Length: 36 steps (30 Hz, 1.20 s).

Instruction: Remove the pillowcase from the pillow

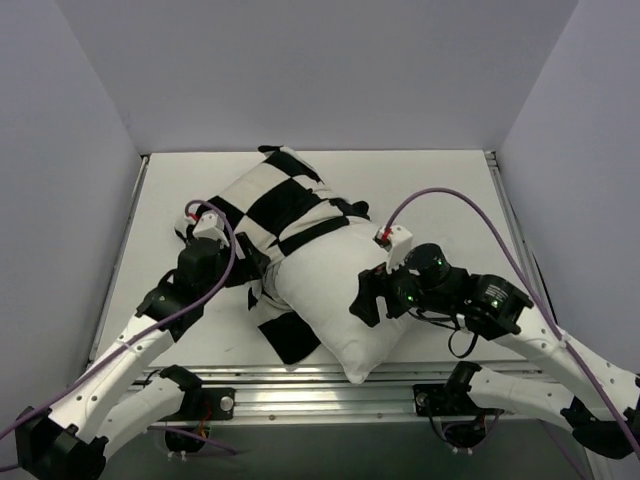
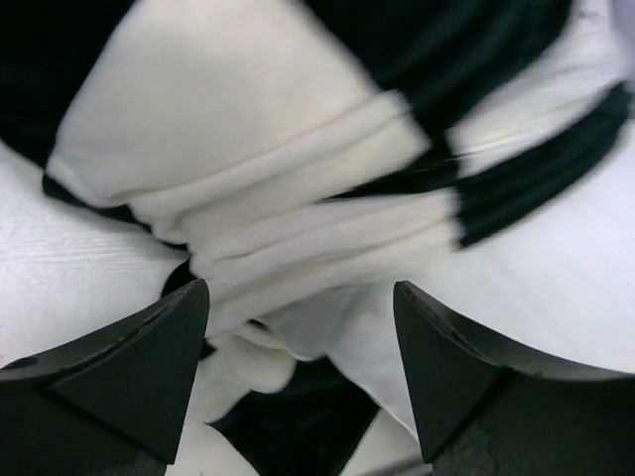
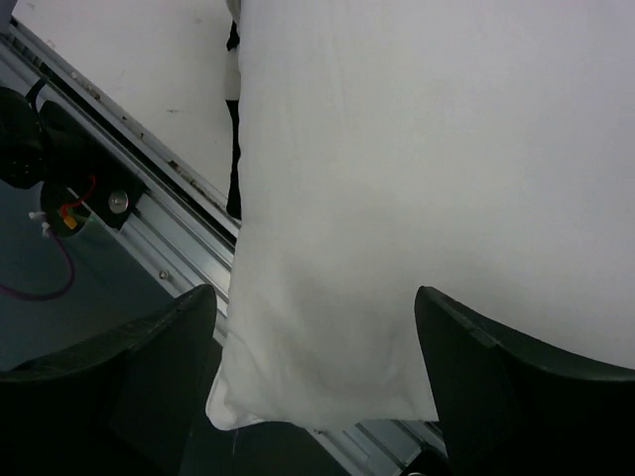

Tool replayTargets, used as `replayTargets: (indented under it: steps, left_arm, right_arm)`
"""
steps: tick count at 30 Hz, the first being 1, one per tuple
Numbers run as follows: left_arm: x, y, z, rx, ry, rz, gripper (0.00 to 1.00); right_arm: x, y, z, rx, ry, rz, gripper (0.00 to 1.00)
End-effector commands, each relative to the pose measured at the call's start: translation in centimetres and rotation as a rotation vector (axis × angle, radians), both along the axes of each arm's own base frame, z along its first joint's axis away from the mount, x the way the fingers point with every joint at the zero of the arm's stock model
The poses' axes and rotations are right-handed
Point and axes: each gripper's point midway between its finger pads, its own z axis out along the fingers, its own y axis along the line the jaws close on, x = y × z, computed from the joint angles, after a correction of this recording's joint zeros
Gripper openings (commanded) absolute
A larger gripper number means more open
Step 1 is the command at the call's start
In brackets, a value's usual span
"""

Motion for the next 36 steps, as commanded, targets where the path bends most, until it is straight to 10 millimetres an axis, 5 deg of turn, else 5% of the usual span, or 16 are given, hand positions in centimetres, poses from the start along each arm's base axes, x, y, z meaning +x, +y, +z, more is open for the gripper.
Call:
replayTargets:
  steps: [1,9,15,20,21,23,24,25,26,29,30,31,36]
  left_arm:
    - [-1.9,-1.6,5.5,0.027,-0.061,-0.200,0.84]
    - [1.3,-5.2,7.4,0.150,-0.092,-0.387,0.87]
    - [4.9,-10.0,7.1,0.273,-0.124,-0.550,0.87]
    - [7.3,-11.5,6.5,0.324,-0.119,-0.570,0.87]
    - [7.9,-11.9,5.8,0.336,-0.104,-0.574,0.87]
    - [8.7,-11.9,5.1,0.354,-0.090,-0.557,0.85]
    - [9.4,-12.0,4.5,0.355,-0.082,-0.540,0.79]
    - [10.0,-11.7,4.2,0.368,-0.079,-0.512,0.74]
    - [10.6,-11.3,4.0,0.379,-0.078,-0.480,0.68]
    - [12.8,-9.5,3.9,0.368,-0.073,-0.371,0.34]
    - [14.0,-8.5,4.0,0.348,-0.073,-0.316,0.15]
    - [14.6,-8.0,4.3,0.340,-0.077,-0.286,0.08]
    - [18.0,-5.0,4.4,0.342,-0.076,-0.105,0.02]
  right_arm:
    - [1.7,2.5,2.4,0.041,-0.084,0.068,0.77]
    - [10.3,1.7,1.5,-0.182,-0.244,-0.238,1.00]
    - [14.8,3.6,-2.4,-0.268,-0.238,-0.245,1.00]
    - [17.0,3.0,-6.7,-0.274,-0.171,-0.259,1.00]
    - [16.8,2.7,-8.6,-0.293,-0.144,-0.249,0.97]
    - [16.7,3.1,-9.7,-0.280,-0.127,-0.223,0.66]
    - [16.2,3.4,-10.8,-0.285,-0.101,-0.198,0.49]
    - [16.0,3.5,-11.1,-0.285,-0.090,-0.188,0.16]
    - [15.7,3.6,-11.4,-0.284,-0.079,-0.181,0.05]
    - [14.4,3.8,-11.4,-0.279,-0.061,-0.148,0.00]
    - [13.7,3.6,-11.1,-0.272,-0.058,-0.140,0.00]
    - [13.2,3.5,-10.9,-0.268,-0.055,-0.134,0.00]
    - [9.8,2.1,-7.4,-0.197,-0.060,-0.123,0.00]
